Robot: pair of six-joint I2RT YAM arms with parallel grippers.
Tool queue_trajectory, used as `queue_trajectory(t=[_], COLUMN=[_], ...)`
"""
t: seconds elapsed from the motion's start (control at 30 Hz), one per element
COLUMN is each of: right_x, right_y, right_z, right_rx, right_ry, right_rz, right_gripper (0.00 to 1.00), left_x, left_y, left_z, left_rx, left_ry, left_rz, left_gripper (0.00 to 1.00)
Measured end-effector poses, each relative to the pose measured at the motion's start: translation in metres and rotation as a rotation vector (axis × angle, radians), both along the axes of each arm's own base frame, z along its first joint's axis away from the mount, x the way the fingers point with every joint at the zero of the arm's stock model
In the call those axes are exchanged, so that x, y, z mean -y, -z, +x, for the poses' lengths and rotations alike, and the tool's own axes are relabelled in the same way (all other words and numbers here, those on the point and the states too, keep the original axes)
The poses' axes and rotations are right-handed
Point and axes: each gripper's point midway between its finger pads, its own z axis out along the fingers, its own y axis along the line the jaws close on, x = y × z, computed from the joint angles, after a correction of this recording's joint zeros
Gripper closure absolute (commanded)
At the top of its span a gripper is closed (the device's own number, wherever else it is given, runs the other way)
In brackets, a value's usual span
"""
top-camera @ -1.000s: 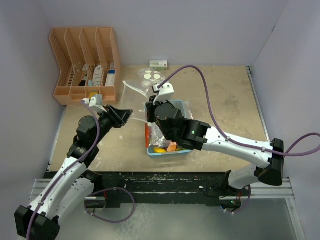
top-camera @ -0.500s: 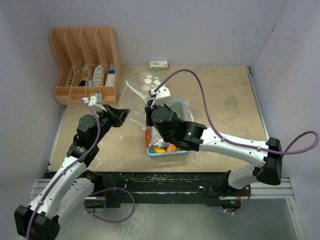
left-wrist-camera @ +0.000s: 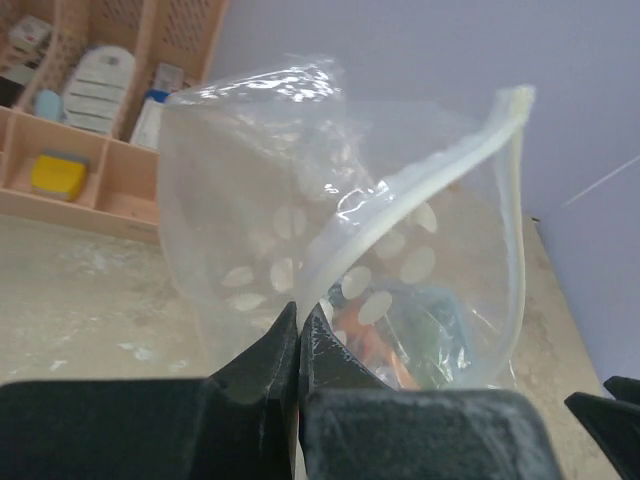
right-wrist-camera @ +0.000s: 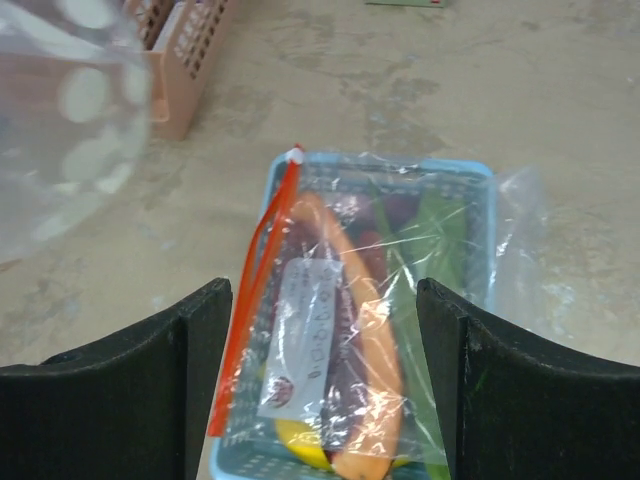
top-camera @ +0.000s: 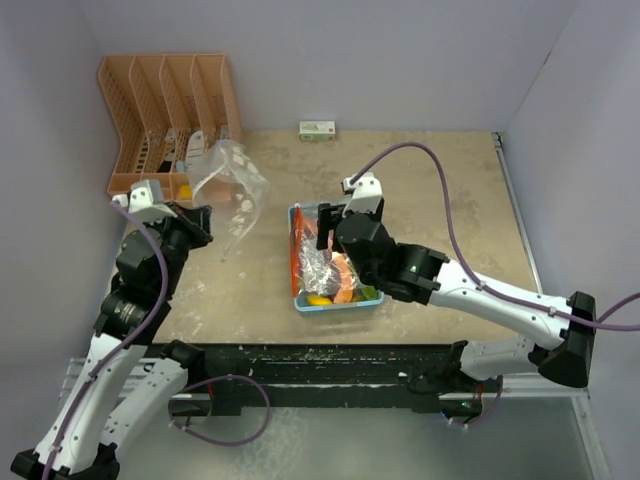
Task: Place the food in the zip-top bag and seal the zipper
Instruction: Move the zipper food storage bag to the corner of the board.
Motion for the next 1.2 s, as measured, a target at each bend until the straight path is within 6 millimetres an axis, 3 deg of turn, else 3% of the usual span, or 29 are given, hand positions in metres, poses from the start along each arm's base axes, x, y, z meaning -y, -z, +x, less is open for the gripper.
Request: queue_trajectory(t=[0.17, 0.5, 0.9, 1.03, 1.13, 1.2], right_x=[0.015, -0.034, -0.065, -0.065, -0.062, -0.061], right_y=[0.013, 0.110, 0.144, 0.162, 0.169, 0.170], right_z=[0.017, 0.050, 0.088, 0.091, 0.090, 0.090], right_rx=[-0.027, -0.218, -0.275, -0.302, -0.318, -0.319], right_ry=[0.054, 0.022, 0.034, 0.044, 0.049, 0.054], right_rz=[-0.021, -0.189, -0.214, -0.243, -0.264, -0.267], right_gripper=[0.23, 0.31, 0.36, 0.46, 0.64, 0.70], left_x=[-0.024, -0.038, -0.041, -0.043, -0.044, -0.044], left_y=[-0.018, -0.002, -0.005, -0.006, -0.007, -0.007], left_z=[-0.014, -0.024, -0.032, -0.036, -0.037, -0.037], left_rx=[0.037, -0.011, 0.005, 0.014, 0.017, 0.017], left_ry=[-0.085, -0.133, -0.132, -0.133, -0.133, -0.133], left_rz=[0.052, 0.107, 0.102, 0.103, 0.102, 0.102], left_gripper=[1.00, 1.00, 1.00, 1.00, 1.00, 1.00])
